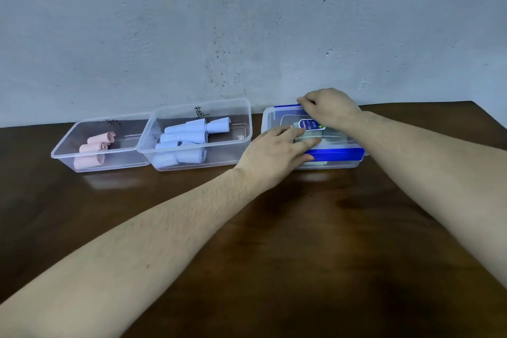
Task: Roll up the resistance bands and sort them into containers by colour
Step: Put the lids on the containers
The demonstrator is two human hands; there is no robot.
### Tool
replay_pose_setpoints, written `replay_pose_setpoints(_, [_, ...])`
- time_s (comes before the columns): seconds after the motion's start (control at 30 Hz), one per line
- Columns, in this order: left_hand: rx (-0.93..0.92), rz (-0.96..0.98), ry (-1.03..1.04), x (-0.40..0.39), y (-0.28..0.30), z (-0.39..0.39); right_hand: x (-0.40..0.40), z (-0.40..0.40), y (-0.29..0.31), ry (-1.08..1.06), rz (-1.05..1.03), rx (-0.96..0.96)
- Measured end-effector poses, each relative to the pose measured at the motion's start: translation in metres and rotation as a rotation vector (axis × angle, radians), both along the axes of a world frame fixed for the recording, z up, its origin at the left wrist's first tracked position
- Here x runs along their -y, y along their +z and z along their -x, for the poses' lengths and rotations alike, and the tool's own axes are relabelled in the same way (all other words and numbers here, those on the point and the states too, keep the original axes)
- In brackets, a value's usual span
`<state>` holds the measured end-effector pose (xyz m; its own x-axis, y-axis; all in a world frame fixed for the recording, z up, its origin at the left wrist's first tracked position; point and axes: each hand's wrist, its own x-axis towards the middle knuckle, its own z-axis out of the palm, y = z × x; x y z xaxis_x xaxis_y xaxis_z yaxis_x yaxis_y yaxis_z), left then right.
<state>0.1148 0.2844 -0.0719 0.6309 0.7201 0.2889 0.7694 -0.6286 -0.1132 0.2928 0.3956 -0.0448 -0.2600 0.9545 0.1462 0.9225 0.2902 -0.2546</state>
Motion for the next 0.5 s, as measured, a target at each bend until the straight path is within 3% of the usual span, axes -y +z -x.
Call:
replay_pose_setpoints(0.1, [0.107,0.039,0.02,0.007,0.002,0.005,0.012,0.014,0.002,0.038,-0.066,-0.097])
replay_pose_setpoints(0.3, [0.229,-0.092,-0.028,0.046,0.0,0.061,0.058,0.087,0.016,0.256,-0.237,-0.269])
replay_pose_setpoints(0.5, [0.208,-0.071,0.131,0.091,-0.014,0.178,0.108,0.215,0.02,0.487,-0.09,-0.301])
